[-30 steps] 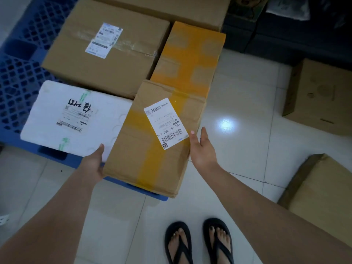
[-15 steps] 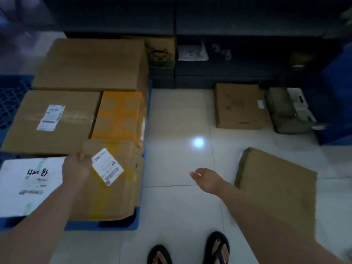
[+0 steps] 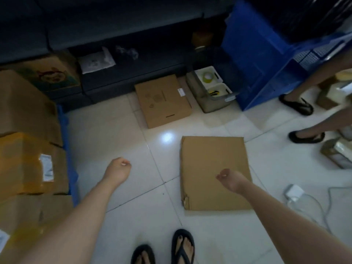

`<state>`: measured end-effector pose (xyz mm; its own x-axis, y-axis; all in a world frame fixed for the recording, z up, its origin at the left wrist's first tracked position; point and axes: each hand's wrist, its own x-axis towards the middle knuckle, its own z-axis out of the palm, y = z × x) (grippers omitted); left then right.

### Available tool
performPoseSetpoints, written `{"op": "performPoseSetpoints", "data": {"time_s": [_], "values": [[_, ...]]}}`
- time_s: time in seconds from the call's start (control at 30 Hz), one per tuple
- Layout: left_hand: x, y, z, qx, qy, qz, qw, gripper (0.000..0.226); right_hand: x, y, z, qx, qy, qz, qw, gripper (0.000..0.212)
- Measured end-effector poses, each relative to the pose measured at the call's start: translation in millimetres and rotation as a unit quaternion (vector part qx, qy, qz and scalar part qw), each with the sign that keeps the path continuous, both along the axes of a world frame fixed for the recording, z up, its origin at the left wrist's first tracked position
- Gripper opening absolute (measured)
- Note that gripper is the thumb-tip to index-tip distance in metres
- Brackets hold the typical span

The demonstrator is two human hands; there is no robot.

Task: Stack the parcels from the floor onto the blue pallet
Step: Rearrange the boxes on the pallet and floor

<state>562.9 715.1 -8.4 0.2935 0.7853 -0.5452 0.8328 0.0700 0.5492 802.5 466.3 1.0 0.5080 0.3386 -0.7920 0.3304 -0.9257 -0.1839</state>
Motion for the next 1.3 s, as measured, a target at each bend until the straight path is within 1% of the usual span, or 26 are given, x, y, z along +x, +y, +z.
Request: {"op": "performPoseSetpoints", "data": {"time_s": [0.1, 0.2, 0.23, 0.3, 0.4, 0.47, 0.53, 0.57, 0.6, 0.63, 0.67, 0.73, 0.77, 0.83, 0.9, 0.97, 1.1, 1.3], "values": [[65.5, -30.8, -24.6, -0.046, 0.003, -0.062, 0.997, 0.018, 30.9, -35.9, -24.9, 0.050, 0.014, -0.137, 0.989, 0.039], [113.8, -63.9, -69.5, -0.083, 0.008, -0.115, 0.990, 0.019, 44.2, -75.8, -72.4, 0.007, 0.023, -0.183, 0.983, 0.025], [125.6, -73.8, -91.0, -0.094, 0.009, -0.124, 0.988, 0.019, 45.5, -89.0, -95.2, -0.002, 0.026, -0.195, 0.980, 0.026], [145.1, -90.9, -144.4, -0.111, 0.016, -0.137, 0.984, 0.018, 46.4, -112.6, -149.0, -0.019, 0.032, -0.212, 0.977, 0.036], [158.3, -111.3, -242.3, -0.135, 0.038, -0.148, 0.979, 0.014, 46.9, -139.4, -243.0, -0.057, 0.040, -0.225, 0.972, 0.048], [158.6, -120.2, -308.3, -0.174, 0.055, -0.125, 0.975, 0.028, 54.0, -155.4, -305.5, -0.068, 0.026, -0.249, 0.966, 0.063], [156.8, -124.3, -367.1, -0.226, 0.064, -0.078, 0.969, 0.035, 67.7, -171.3, -359.6, -0.048, -0.036, -0.295, 0.954, 0.086], [156.5, -124.8, -392.9, -0.251, 0.066, -0.049, 0.964, 0.042, 77.5, -180.4, -383.0, -0.026, -0.080, -0.330, 0.940, 0.094], [157.4, -124.4, -416.1, -0.281, 0.062, -0.020, 0.957, 0.047, 90.0, -191.2, -404.9, -0.006, -0.122, -0.374, 0.919, 0.099], [159.8, -124.1, -434.9, -0.319, 0.050, 0.004, 0.946, 0.046, 102.4, -203.1, -422.8, 0.003, -0.152, -0.429, 0.891, 0.102], [163.3, -123.9, -448.5, -0.358, 0.034, 0.022, 0.933, 0.042, 113.8, -214.7, -436.9, 0.007, -0.163, -0.488, 0.858, 0.103], [170.6, -123.9, -466.9, -0.405, 0.022, 0.024, 0.914, 0.041, 130.1, -236.7, -455.9, 0.022, -0.132, -0.589, 0.797, 0.100], [173.9, -123.9, -471.1, -0.410, 0.020, 0.022, 0.911, 0.043, 133.2, -244.7, -460.5, 0.024, -0.105, -0.612, 0.783, 0.096], [177.5, -122.2, -469.1, -0.405, 0.019, 0.027, 0.914, 0.048, 132.1, -256.2, -461.2, 0.021, -0.060, -0.623, 0.780, 0.091], [178.3, -114.4, -456.4, -0.400, 0.016, 0.041, 0.915, 0.051, 125.4, -257.9, -450.9, 0.024, -0.043, -0.625, 0.779, 0.089], [172.9, -103.1, -428.3, -0.402, 0.019, 0.051, 0.914, 0.053, 115.5, -253.0, -429.6, 0.039, -0.037, -0.631, 0.774, 0.085], [147.0, -72.9, -343.3, -0.380, 0.019, 0.082, 0.921, 0.058, 91.0, -227.3, -361.7, 0.063, -0.031, -0.638, 0.767, 0.079], [94.5, -33.2, -194.3, -0.343, -0.003, 0.145, 0.928, 0.059, 61.1, -166.0, -224.5, 0.101, -0.021, -0.641, 0.761, 0.073]]}}
